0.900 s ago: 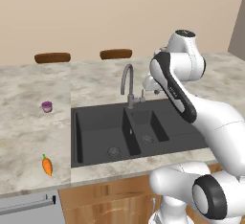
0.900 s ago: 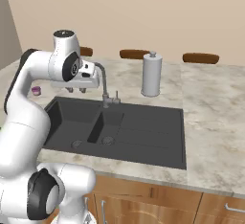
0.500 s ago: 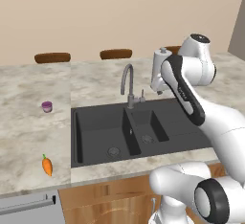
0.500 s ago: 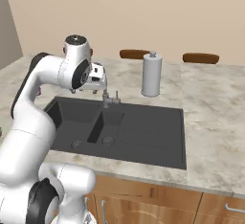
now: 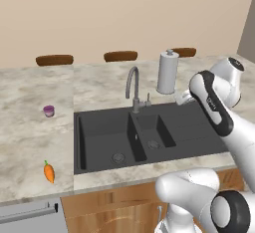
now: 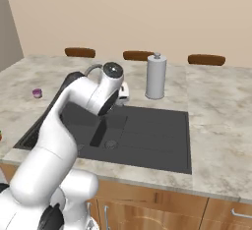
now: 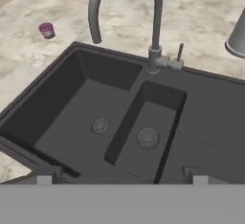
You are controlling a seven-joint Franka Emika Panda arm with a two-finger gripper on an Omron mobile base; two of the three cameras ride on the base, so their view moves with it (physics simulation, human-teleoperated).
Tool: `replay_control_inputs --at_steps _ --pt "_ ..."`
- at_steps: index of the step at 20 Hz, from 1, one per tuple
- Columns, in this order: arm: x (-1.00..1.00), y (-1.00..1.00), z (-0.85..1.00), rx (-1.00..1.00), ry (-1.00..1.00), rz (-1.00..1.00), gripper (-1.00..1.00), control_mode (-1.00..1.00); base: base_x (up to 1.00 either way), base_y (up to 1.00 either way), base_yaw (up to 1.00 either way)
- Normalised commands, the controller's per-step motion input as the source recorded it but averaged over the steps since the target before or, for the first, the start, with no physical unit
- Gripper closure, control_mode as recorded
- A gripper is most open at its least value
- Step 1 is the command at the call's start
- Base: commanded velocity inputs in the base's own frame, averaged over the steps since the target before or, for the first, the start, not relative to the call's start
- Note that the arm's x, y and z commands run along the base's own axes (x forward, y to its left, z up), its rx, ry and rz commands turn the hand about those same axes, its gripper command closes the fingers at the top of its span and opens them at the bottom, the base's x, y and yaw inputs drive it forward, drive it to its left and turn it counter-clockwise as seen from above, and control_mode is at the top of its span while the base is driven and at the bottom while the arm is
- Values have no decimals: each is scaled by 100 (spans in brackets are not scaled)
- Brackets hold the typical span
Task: Turn on the sink faucet. Then move the carrot from the counter to the sink. Turn off the sink. Move the vegetable from the sink to the pot next to the stove. Finally move the pot to the front left burner.
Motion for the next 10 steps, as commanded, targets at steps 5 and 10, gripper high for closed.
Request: replay_control_inputs --at_steps 5,10 --pt "58 -23 -28 2 -4 23 -100 -100 0 0 0" --pt "64 -24 -11 5 -3 29 -100 -100 0 0 0"
